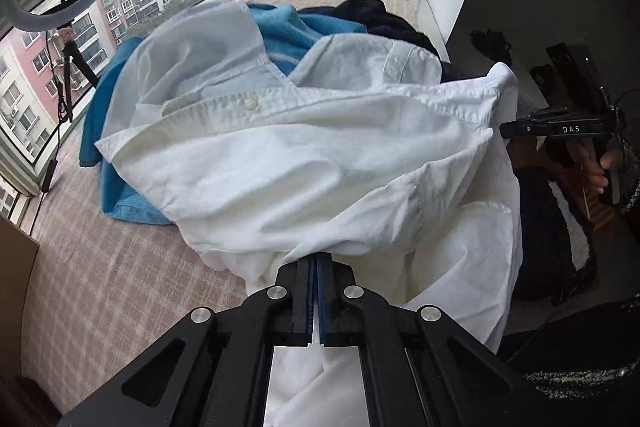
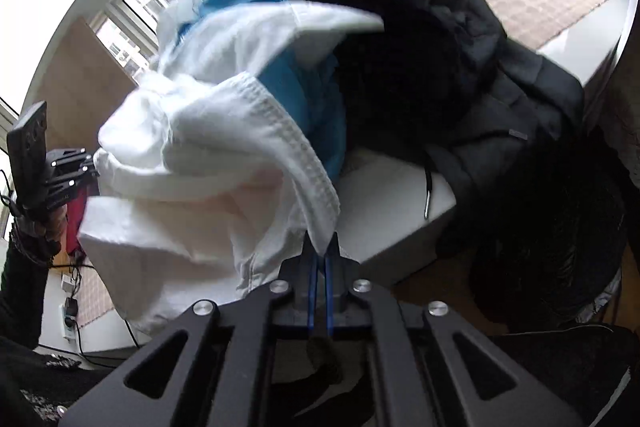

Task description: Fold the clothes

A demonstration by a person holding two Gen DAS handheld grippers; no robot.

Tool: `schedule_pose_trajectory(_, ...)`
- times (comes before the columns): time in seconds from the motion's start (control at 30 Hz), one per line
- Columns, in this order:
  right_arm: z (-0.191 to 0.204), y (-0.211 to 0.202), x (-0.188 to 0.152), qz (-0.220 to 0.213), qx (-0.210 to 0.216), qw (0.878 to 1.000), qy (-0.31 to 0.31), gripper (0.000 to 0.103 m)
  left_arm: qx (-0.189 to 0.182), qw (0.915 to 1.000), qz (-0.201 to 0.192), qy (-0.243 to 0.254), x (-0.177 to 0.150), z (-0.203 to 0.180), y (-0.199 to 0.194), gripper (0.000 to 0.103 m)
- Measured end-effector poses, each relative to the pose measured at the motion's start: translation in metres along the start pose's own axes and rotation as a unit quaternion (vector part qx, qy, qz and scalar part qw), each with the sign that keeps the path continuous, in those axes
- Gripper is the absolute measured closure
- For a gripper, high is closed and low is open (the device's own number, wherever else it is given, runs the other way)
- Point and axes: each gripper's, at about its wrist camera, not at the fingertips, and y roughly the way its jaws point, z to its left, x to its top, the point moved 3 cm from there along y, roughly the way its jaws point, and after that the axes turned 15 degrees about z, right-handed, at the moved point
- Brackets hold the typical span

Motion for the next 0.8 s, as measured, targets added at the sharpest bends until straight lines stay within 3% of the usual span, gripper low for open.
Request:
schedule_pose_trajectory(0.13,0.054,-0.086,0.037,-0.095,0.006,0.993,-0.063,0.100,0.032,0.9953,-0.084,-0.036,-0.002,0.024,-0.090,0.103)
schedule_pose_trajectory(0.3,0.146,-0.207,0.078,-0.211,0.019,0.964,-0.160,0.101,0.079,0.9833,-0.152,-0.061,-0.025,0.050,-0.179,0.103)
schedule_pose_trajectory(0.4,0.176,-0.249,0.090,-0.243,0.020,0.954,-0.176,0.101,0.107,0.9724,-0.193,-0.075,-0.040,0.066,-0.233,0.103)
schedule_pose_trajectory(0.43,0.177,-0.250,0.095,-0.241,0.019,0.956,-0.169,0.101,0.117,0.9682,-0.207,-0.080,-0.045,0.071,-0.251,0.102)
schedule_pose_trajectory(0.47,0.177,-0.246,0.099,-0.234,0.019,0.958,-0.162,0.101,0.118,0.9695,-0.197,-0.085,-0.050,0.074,-0.243,0.102)
schedule_pose_trajectory(0.53,0.168,-0.215,0.105,-0.196,0.017,0.970,-0.142,0.101,0.112,0.9813,-0.126,-0.093,-0.067,0.073,-0.184,0.102)
schedule_pose_trajectory(0.6,0.152,-0.162,0.107,-0.127,-0.007,0.985,-0.117,0.101,0.086,0.9911,-0.045,-0.091,-0.086,0.067,-0.118,0.102)
schedule_pose_trajectory(0.67,0.127,-0.109,0.101,-0.059,-0.017,0.994,-0.092,0.101,0.061,0.9935,0.008,-0.096,-0.100,0.062,-0.069,0.102)
schedule_pose_trajectory(0.8,0.086,-0.039,0.085,0.025,-0.030,0.998,-0.057,0.101,0.036,0.9939,0.036,-0.097,-0.117,0.057,-0.035,0.097)
